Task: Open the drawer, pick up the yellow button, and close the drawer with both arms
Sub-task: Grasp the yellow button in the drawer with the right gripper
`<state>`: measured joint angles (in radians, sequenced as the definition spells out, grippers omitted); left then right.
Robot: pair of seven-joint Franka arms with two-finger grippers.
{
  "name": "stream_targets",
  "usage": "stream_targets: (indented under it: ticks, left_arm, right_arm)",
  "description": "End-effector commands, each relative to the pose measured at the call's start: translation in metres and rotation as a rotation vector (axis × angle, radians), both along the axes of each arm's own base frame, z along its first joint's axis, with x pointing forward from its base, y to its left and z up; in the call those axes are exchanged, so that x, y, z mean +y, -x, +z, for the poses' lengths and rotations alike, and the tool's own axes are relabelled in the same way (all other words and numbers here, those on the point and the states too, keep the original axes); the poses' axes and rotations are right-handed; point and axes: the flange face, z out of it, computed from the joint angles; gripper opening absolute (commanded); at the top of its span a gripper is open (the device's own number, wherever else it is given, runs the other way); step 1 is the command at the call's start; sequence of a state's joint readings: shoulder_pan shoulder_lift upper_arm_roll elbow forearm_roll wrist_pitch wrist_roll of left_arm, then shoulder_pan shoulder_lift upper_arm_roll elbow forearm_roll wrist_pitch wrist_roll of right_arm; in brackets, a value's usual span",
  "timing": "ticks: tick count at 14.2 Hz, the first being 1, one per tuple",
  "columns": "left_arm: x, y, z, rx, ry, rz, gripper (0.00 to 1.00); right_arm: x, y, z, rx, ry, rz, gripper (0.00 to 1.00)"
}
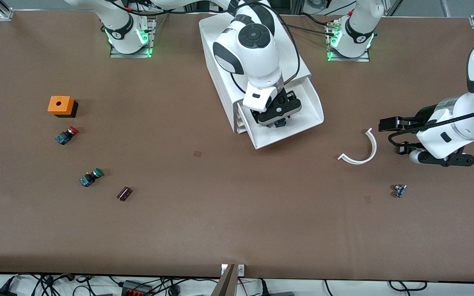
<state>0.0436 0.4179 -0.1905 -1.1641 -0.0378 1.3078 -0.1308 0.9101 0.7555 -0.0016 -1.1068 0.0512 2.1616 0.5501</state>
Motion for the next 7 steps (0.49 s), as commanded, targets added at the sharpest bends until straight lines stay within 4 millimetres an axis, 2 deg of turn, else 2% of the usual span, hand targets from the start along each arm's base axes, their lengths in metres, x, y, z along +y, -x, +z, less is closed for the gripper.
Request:
stream_targets:
  ticks: [1,5,7]
  left_arm:
    - [-0.009,0.012,0.006,-0.033,-0.108,-0.002,1.0]
    - [-0.019,0.043,0.001,-0.138,-0.136,-0.015,1.0]
    - [-0.021,0.046,0.002,-0.142,-0.135,-0.017,1.0]
  right_arm:
    - [0.008,0.004,-0.001,-0.01,0.005,-0.014,0.7]
    - [0.008,0.002,-0.006,-0.021,0.015,-0.009,0.59]
    - [0.009,0.002,-0.011,-0.015,0.02,-0.009,0.56]
